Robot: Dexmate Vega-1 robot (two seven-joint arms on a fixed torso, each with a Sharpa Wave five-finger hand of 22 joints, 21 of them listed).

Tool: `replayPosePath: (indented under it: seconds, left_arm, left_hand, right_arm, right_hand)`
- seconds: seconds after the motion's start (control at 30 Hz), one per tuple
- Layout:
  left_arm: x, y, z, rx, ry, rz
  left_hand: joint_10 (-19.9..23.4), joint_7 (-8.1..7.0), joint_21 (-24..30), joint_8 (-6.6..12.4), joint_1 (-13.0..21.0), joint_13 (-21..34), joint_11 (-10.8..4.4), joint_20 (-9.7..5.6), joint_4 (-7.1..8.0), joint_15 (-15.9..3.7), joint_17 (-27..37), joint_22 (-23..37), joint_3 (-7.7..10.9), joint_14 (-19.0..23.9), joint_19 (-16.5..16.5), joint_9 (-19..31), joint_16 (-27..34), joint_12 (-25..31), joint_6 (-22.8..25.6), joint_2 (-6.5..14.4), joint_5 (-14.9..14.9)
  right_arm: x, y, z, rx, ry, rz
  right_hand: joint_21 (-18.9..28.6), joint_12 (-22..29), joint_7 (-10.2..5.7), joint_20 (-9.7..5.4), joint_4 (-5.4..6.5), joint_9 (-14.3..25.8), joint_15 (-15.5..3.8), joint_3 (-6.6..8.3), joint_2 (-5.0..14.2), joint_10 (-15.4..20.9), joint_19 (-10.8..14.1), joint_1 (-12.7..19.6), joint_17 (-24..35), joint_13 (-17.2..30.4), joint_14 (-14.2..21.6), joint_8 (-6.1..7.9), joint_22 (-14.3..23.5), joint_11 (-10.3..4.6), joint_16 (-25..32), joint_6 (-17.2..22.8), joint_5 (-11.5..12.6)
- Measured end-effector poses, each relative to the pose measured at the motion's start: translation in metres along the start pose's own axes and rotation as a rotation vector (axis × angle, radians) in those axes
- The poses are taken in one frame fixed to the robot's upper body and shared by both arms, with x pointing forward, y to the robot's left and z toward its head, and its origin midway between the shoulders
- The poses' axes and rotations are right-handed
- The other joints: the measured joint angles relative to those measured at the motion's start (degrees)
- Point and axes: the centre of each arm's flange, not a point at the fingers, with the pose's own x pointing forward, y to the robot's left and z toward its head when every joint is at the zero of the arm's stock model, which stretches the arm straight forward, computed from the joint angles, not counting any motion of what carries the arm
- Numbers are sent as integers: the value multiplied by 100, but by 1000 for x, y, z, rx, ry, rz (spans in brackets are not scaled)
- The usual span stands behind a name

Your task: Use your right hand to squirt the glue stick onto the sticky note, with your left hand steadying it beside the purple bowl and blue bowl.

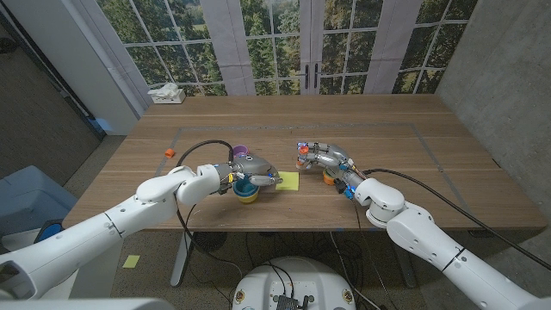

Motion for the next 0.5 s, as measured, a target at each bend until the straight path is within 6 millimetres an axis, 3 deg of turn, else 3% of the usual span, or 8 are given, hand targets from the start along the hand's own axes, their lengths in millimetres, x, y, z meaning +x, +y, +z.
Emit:
replayPosePath:
  seconds: [0.5]
  left_arm:
    - [2, -2, 8, -7, 15, -17]
  left_hand:
    - [-20, 25, 1, -43, 0, -3, 22, 0, -18, 1, 0, 1, -17, 1, 0, -5, 0, -1, -39, 0, 0]
  right_arm:
    - [3, -9, -5, 31, 44, 37]
  right_hand:
    - [0, 0, 0, -11, -8, 31, -31, 41, 0, 0, 53, 0, 1, -3, 32, -3, 0, 0, 3, -1, 25]
